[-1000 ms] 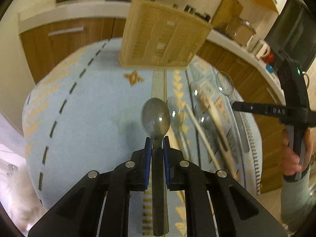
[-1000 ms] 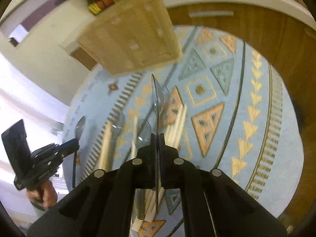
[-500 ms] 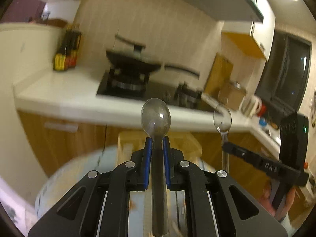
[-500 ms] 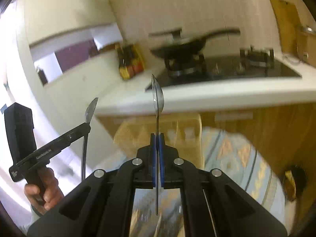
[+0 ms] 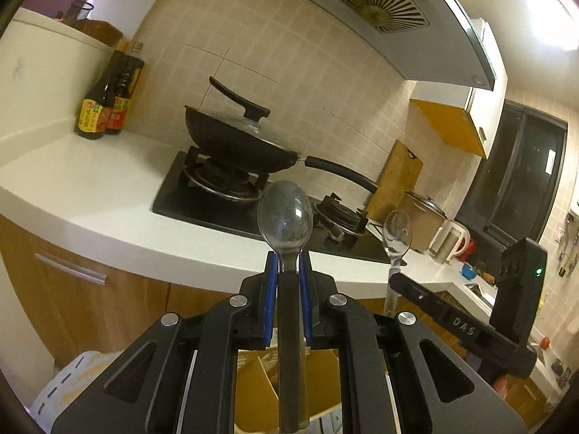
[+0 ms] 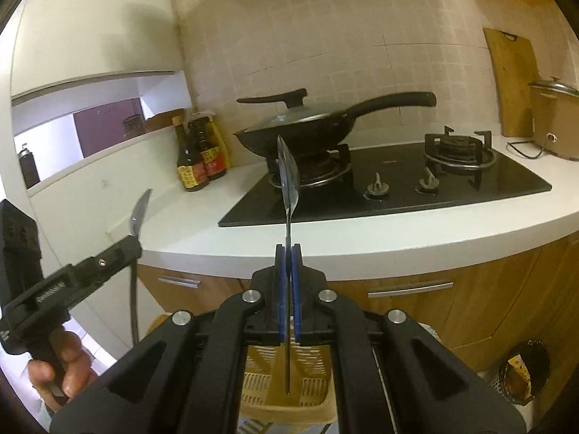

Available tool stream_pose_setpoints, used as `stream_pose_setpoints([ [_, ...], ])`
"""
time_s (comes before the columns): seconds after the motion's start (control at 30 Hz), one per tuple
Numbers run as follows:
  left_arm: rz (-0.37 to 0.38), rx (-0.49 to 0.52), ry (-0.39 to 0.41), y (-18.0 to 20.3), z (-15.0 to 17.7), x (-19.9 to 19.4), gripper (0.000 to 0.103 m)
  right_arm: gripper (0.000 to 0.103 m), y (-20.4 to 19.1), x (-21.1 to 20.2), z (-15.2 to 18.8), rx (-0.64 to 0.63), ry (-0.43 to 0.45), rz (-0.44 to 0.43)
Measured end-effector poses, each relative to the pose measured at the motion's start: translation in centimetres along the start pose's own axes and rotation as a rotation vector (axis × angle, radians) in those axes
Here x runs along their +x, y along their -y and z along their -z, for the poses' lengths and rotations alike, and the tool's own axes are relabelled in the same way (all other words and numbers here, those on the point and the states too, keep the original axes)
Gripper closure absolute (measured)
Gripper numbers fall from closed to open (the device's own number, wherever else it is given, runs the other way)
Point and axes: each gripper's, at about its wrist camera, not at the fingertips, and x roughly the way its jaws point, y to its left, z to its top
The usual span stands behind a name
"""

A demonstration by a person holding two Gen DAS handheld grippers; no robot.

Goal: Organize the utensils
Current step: 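Carry both spoons over the beige basket and open both tools to drop them in, then grasp a wooden chopstick with the left tool while the right tool grasps a clear spoon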

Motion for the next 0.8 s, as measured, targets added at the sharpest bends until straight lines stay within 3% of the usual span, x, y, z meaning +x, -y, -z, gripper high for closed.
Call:
stream_pose_setpoints([
  [0.17,-0.064,0.053,0.044,0.0,0.0,1.1,0.093,0.102,0.1,1.5,1.0,-0.004,-0.010,0.019],
  [0.37,-0.173,0.128,0.103,0.0,2.5,1.5,0.093,0.102,-0.9,2.0,2.3,-0.067,0.028,0.051],
  [0.57,-0.156,0.114,0.092,-0.6,3.9,0.2,0.090,0.101,-0.5,1.4,3.7,-0.064,0.020,0.023],
  [0.8,-0.135,0.083,0.051,-1.2,5.5,-2.3,0.067,0.075,-0.3,-1.3,5.2,-0.053,-0.013,0.003],
])
